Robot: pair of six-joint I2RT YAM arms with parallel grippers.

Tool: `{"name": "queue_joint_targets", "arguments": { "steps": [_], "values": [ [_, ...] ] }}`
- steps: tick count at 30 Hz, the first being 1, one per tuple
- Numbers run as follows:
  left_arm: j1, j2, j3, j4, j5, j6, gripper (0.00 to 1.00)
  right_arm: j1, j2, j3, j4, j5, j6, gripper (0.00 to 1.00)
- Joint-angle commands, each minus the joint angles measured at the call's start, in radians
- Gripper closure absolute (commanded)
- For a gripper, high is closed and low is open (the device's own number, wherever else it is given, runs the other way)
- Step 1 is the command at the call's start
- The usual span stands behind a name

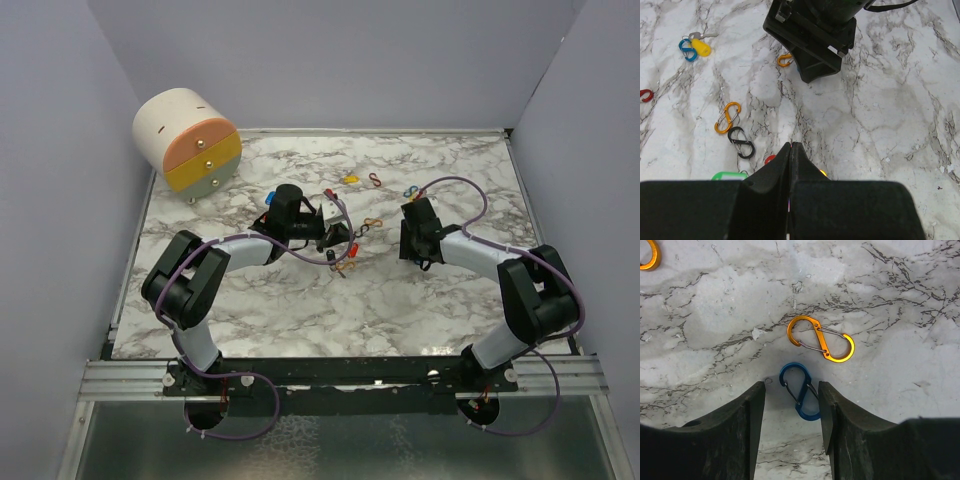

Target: Put the keys on the keyring

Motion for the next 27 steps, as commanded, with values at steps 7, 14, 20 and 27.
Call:
{"name": "queue_joint_targets", "arguments": {
  "steps": [7, 14, 20, 27],
  "values": [
    [0.003, -0.03, -0.002, 0.017, 0.002, 0.007, 1.0, -0.018, -0.001, 0.019, -0.07, -0.014, 0.007, 0.54],
    [0.003, -0.031, -0.001, 0.017, 0.002, 0.007, 1.0, -0.023, -0.006, 0.01, -0.071, -0.03, 0.007, 0.69],
    [0.003, -0.032, -0.005, 0.017, 0.002, 0.008, 1.0, -0.025, -0.017, 0.002, -0.07, -0.031, 0.01, 0.99],
    [0.003, -0.038, -0.005, 0.017, 0.0, 0.007, 1.0, -0.024, -0.068, -0.014, -0.041, -0.028, 0.005, 1.0]
  ]
}}
